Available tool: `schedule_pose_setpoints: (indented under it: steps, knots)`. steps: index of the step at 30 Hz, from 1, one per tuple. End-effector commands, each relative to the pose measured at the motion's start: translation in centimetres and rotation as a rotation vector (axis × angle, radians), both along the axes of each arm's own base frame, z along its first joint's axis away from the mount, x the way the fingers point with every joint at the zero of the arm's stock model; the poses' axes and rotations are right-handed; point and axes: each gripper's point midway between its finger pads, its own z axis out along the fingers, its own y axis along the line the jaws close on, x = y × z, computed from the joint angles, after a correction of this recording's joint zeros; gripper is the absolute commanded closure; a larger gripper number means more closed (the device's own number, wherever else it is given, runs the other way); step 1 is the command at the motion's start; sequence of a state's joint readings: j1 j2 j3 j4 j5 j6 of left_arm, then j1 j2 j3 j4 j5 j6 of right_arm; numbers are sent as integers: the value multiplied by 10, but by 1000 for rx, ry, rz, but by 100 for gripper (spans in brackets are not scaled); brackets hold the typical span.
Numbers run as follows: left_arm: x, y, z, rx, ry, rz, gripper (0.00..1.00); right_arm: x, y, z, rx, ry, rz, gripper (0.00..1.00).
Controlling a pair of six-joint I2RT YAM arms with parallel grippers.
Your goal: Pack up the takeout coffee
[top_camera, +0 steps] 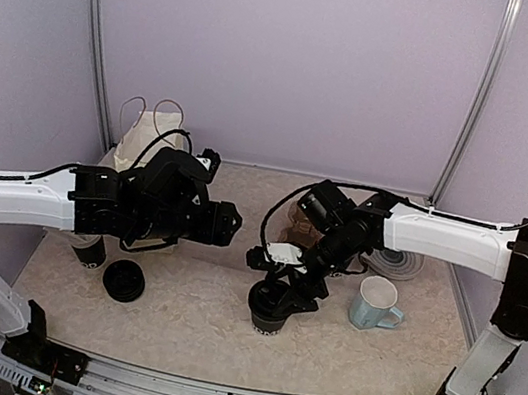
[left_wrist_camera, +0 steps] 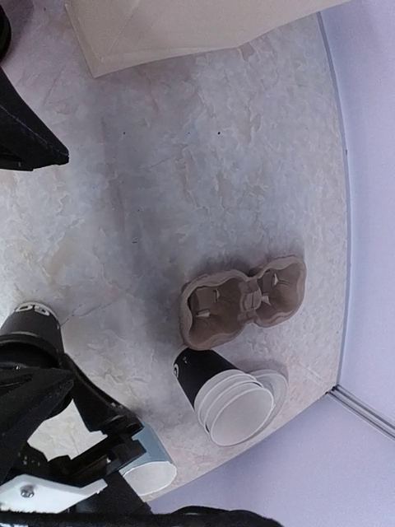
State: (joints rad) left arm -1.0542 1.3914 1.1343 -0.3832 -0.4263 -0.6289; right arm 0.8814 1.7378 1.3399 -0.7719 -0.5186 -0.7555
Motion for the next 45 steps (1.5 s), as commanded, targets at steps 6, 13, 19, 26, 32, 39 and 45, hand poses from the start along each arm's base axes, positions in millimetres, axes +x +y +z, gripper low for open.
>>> schedule_pose_setpoints:
  steps: [6,13,19,26,32,39,45]
  knots:
    - [-6,25,32,-81,-35,56,20,109,61,24,56,-100,-230,27]
    - [-18,45,45,-137,-49,83,20,199,69,21,79,-36,-439,28]
    - [-21,49,47,-153,-54,90,20,235,65,9,89,-19,-520,23]
    - [-21,42,42,-140,-45,67,20,238,68,4,113,45,-522,12]
    - [-21,37,39,-140,-37,56,20,238,65,28,146,35,-529,0]
    - [-19,32,42,-141,-48,45,20,232,54,84,211,-28,-531,0]
    - [-18,29,44,-124,-58,30,20,211,6,119,200,-72,-534,9]
